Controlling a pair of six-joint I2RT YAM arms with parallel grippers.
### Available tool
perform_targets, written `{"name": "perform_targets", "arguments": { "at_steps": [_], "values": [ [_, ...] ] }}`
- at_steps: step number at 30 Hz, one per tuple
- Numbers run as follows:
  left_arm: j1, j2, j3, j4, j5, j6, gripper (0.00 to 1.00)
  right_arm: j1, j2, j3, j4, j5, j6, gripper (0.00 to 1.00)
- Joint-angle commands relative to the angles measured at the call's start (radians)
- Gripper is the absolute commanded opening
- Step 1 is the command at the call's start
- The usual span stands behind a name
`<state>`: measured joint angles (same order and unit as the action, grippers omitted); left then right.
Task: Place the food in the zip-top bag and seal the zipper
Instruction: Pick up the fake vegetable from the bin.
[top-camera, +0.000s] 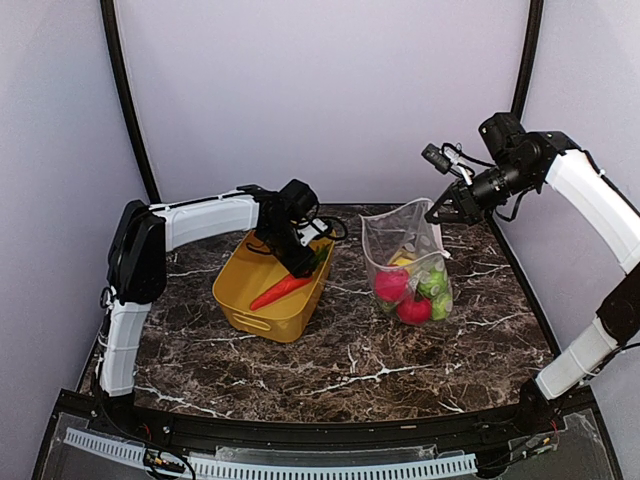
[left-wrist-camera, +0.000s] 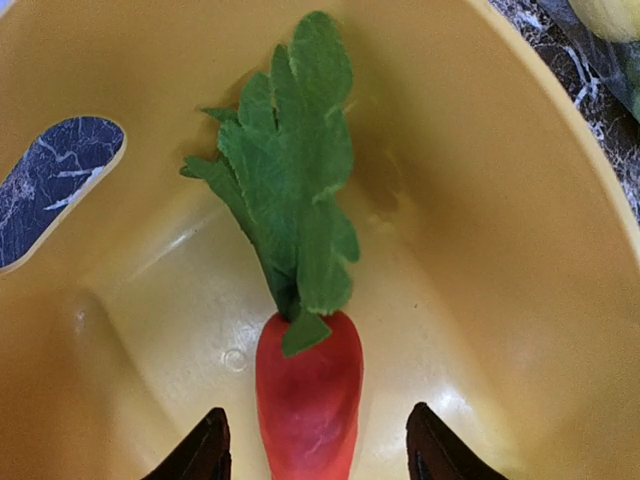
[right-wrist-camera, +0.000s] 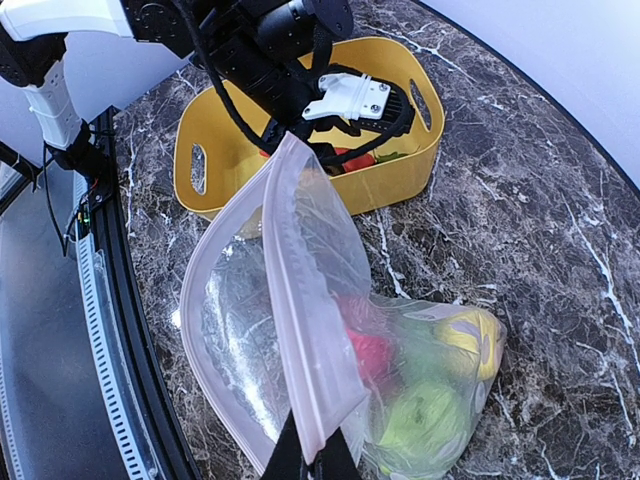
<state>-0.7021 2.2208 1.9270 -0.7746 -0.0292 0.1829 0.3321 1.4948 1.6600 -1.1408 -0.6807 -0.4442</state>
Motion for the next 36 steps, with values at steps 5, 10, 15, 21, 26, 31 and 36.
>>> {"name": "perform_targets", "arguments": {
  "at_steps": [5,10,15,21,26,31,36],
  "values": [
    [0.007,0.051,0.066,-0.037,-0.012,0.003,0.56,0.004,-0.004,-0.014,0.021,0.000,-0.011,0.00],
    [0.007,0.085,0.093,-0.052,-0.020,0.002,0.52,0.004,-0.001,-0.011,0.019,-0.001,-0.011,0.00],
    [0.007,0.101,0.098,-0.053,-0.027,0.002,0.48,0.004,0.000,-0.012,0.016,-0.001,-0.013,0.00],
    [0.007,0.105,0.111,-0.070,-0.035,0.002,0.36,0.004,0.000,-0.014,0.014,0.006,-0.013,0.00],
    [0.007,0.070,0.142,-0.098,-0.043,-0.010,0.29,0.004,0.001,-0.012,0.012,0.007,-0.015,0.00],
    [0.007,-0.022,0.154,-0.122,-0.059,-0.032,0.28,0.003,0.003,-0.009,0.010,0.006,-0.015,0.00],
    [-0.005,-0.149,0.136,-0.107,-0.044,-0.102,0.27,0.004,0.004,-0.012,0.012,0.003,-0.016,0.00]
  ]
}}
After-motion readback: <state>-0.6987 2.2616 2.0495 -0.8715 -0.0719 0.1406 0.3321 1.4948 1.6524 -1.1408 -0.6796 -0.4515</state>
